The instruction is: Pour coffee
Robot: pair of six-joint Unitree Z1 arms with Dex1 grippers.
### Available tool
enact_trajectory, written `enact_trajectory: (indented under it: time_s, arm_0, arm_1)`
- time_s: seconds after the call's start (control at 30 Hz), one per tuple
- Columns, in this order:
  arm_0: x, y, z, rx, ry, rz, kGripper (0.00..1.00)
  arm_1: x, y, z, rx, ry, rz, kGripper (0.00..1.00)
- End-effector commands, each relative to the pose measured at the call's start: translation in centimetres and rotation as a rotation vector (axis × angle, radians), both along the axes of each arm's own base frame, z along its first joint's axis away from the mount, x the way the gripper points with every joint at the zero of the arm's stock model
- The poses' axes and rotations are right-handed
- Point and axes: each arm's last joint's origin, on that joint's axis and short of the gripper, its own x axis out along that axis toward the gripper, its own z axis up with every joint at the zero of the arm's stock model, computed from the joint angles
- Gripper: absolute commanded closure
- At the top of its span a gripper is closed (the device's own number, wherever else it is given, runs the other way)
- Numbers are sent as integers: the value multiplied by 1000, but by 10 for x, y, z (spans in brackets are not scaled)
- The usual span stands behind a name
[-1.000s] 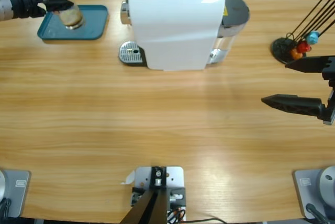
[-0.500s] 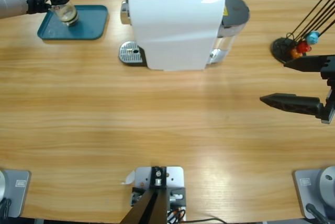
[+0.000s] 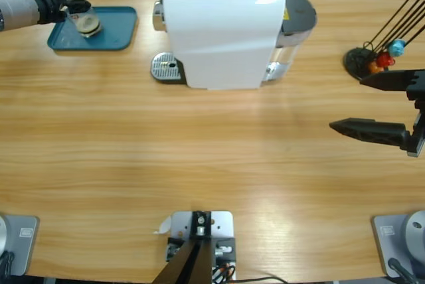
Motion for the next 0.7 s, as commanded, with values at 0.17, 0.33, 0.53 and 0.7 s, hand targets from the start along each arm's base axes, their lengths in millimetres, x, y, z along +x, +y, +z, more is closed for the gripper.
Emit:
enact_trajectory:
  time_s: [0.17,0.33,0.53,0.7]
  arm_0:
    - [-41,16,19,-26,-101,-1,0]
    - [-93,33,75,-53,-221,25,0]
    - [-171,28,104,-62,-73,-91,0]
    - [-230,10,120,-103,-27,-276,0]
  arm_1:
    - [-3,-3,-13,-20,25,-5,0]
    - [-3,-4,-13,-22,23,-8,0]
    - [-19,-18,11,-17,-22,-31,0]
    - [-34,-30,24,-29,11,-36,0]
